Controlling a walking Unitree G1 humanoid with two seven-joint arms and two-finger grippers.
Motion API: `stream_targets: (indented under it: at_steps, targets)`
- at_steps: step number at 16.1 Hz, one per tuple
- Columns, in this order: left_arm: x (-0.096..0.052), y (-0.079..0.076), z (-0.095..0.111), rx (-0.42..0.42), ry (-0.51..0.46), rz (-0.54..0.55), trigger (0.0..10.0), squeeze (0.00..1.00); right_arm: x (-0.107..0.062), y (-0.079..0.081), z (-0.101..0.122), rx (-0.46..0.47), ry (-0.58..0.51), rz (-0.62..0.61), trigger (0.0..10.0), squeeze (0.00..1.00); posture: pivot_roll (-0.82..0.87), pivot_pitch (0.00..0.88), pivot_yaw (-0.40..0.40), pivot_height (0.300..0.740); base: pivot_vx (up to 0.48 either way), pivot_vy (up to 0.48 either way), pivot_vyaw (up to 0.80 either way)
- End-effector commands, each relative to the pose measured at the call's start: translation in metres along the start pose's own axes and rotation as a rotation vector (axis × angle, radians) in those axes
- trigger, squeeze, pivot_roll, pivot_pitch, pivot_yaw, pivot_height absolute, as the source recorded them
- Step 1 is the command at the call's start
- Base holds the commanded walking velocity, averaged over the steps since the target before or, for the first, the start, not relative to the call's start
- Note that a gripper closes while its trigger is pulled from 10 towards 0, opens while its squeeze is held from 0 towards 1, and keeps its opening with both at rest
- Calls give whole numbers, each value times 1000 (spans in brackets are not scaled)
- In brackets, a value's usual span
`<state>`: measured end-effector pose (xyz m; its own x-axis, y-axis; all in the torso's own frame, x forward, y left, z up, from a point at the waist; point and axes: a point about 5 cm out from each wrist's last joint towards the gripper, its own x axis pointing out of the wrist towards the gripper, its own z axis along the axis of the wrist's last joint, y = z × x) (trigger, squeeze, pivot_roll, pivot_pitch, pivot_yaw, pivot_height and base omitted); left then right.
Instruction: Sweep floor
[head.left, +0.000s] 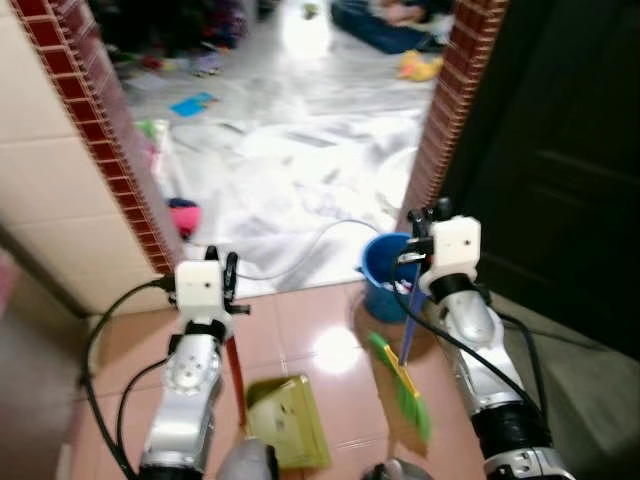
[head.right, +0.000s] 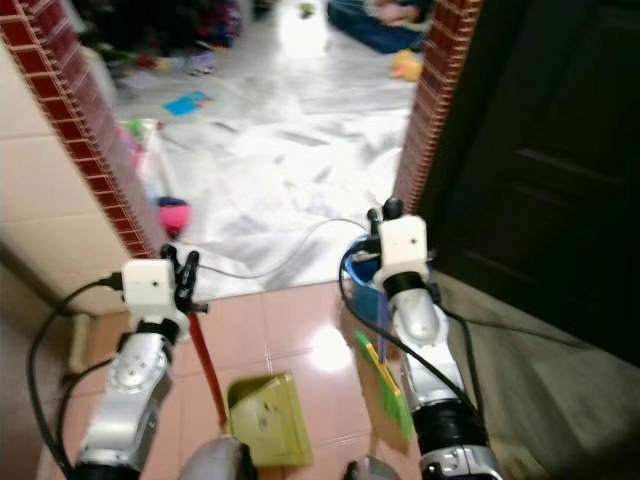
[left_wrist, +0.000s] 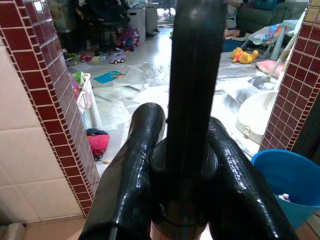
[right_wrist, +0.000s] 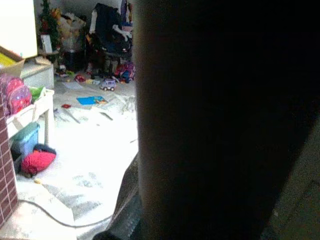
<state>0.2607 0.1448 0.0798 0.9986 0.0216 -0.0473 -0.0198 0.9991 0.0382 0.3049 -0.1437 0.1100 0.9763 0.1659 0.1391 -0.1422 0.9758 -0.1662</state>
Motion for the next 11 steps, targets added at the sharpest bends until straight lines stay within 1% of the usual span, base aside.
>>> stream_targets:
  at_steps: [1,3,6,10,11]
  targets:
    - [-1,0,-4,0,25,7,10000,0,4,1,8,-11,-36,18,10000,0,30,0,9,740,-326,0,681]
    - [0,-1,-4,-4,26,11,10000,0,7,1,10,-18,-43,24,10000,0,29,0,4,740,0,0,756]
    - [-1,-1,-5,-6,31,8,10000,0,7,-2,8,-20,-40,18,10000,0,31,0,3,740,0,0,583]
    - [1,-1,-3,-10,10,7,10000,0,8,0,10,-19,-45,19,10000,0,27,0,5,740,0,0,477]
    - [1,-1,-2,-10,9,10,10000,0,8,-1,10,-20,-47,17,10000,0,27,0,5,740,0,0,0]
